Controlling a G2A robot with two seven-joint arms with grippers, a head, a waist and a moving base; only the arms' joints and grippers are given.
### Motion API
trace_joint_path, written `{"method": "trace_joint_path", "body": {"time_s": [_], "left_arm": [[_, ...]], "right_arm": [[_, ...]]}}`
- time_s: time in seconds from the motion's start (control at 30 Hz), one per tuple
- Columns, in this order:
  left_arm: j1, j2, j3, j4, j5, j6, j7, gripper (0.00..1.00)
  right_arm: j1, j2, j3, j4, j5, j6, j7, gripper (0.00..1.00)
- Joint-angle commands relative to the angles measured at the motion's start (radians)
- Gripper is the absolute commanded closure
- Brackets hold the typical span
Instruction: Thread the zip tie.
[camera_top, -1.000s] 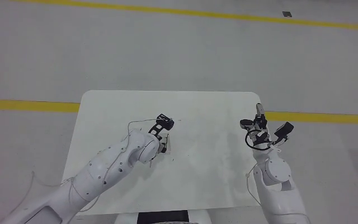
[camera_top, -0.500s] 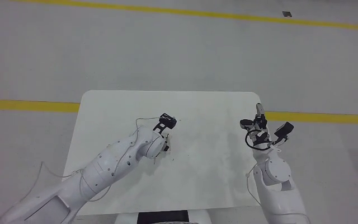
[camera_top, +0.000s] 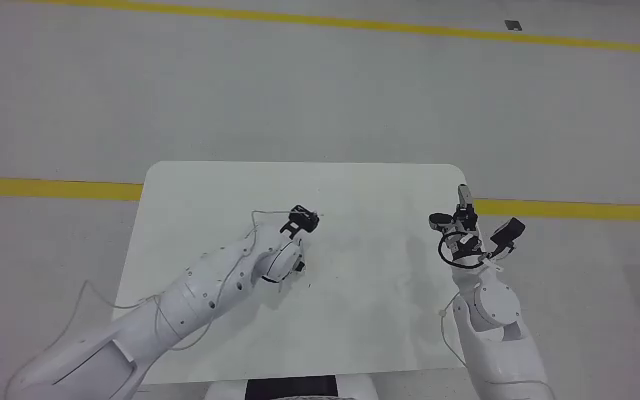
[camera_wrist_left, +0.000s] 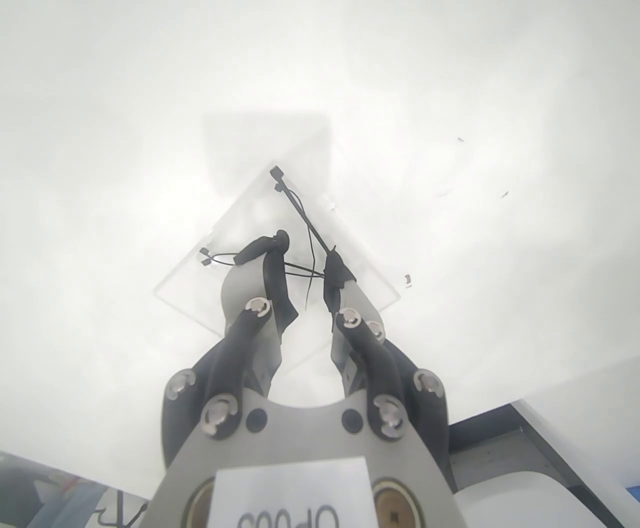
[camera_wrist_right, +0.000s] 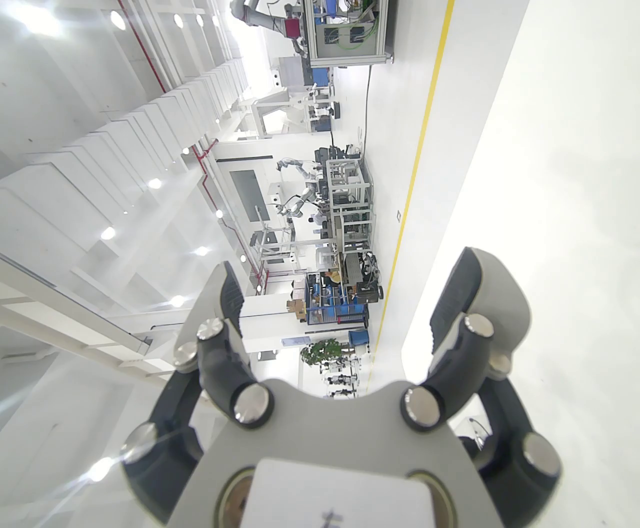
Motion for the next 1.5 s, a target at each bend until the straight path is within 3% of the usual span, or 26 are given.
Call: {"method": "trace_joint_path", "body": {"time_s": [0.0,0.2,0.77,1.17,1.47], "left_arm": [[-0.005,-0.004,0.007,0.01,0.0,0.001,0.001,0.83],[-0.017,-0.018,0.025,0.037,0.006,0.011,0.005,0.89],[-0.033,-0.042,0.043,0.082,0.005,0.012,0.016,0.88],[-0.019,-0.037,0.029,0.048,0.031,0.018,0.017,0.86],[-0.015,-0.039,0.021,0.055,0.039,0.011,0.022,0.86]], "right_arm": [[0.0,0.0,0.0,0.0,0.0,0.0,0.0,0.0],[0.0,0.0,0.0,0.0,0.0,0.0,0.0,0.0],[0.0,0.0,0.0,0.0,0.0,0.0,0.0,0.0],[0.0,0.0,0.0,0.0,0.0,0.0,0.0,0.0],[0.0,0.0,0.0,0.0,0.0,0.0,0.0,0.0]]}}
